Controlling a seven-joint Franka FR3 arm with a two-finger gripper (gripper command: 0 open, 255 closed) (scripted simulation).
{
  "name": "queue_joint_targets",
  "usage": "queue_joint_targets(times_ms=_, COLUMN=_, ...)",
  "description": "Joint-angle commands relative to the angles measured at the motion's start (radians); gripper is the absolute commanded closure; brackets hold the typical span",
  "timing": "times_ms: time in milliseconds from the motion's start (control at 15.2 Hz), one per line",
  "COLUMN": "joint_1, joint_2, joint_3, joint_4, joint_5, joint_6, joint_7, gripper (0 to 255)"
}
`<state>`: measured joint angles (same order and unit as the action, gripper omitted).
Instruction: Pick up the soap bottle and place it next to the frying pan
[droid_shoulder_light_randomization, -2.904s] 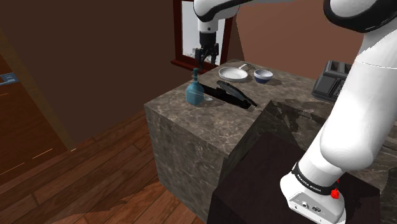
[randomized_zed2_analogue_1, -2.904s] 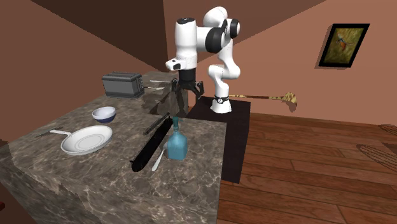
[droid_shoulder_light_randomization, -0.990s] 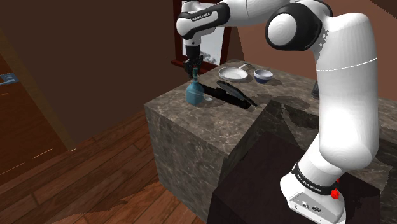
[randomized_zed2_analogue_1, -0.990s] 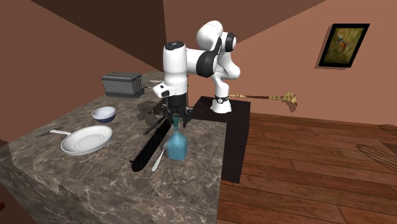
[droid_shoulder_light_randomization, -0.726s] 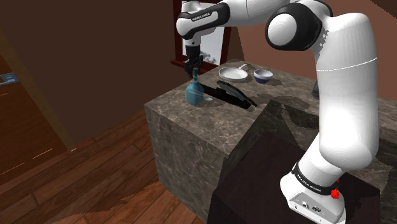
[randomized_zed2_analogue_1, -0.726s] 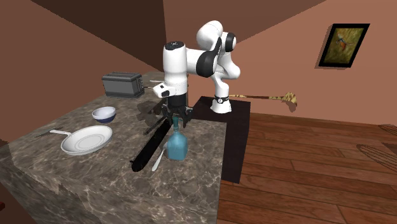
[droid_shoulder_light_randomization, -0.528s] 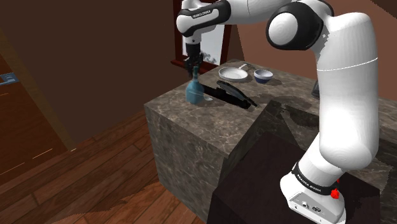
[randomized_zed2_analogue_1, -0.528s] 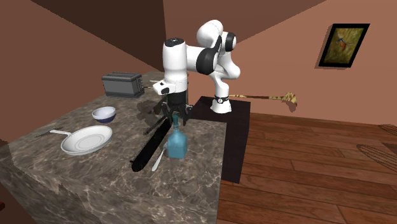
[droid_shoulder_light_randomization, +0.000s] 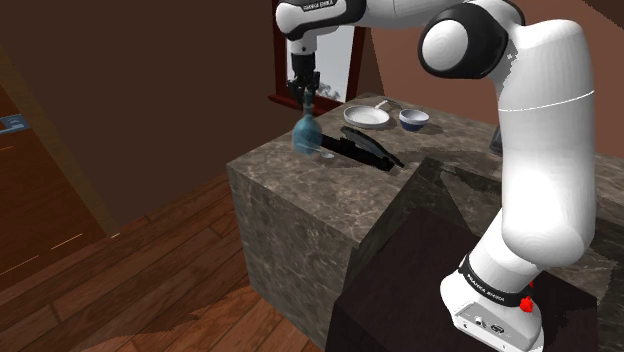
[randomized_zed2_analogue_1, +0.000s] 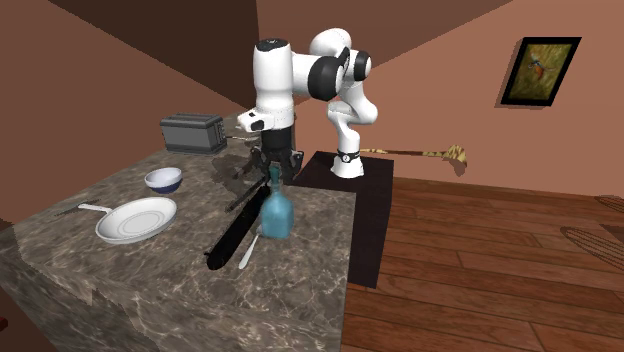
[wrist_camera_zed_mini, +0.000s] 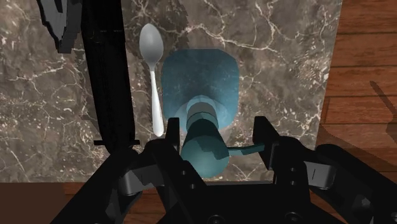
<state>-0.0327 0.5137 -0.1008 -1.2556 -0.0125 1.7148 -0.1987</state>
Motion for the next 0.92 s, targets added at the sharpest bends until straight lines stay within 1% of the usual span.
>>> queue_joint_targets(times_ms=0, joint_1=0.000, joint_2=-0.002, joint_3=0.000, joint_4=0.026, joint_5=0.000, joint_6=-0.028, joint_7=-0.001, gripper=255)
queue_joint_targets(times_ms=660, joint_1=-0.006, joint_2=0.026, joint_3=-0.001, joint_4=0.197, joint_5=0.003, joint_6=-0.171, joint_7=-0.007, gripper=255)
queue_joint_targets(times_ms=858, joint_1=-0.045, joint_2=-0.028, joint_3=-0.016, joint_4=0.111, joint_5=0.002, joint_6=-0.135, joint_7=-0.063, gripper=255)
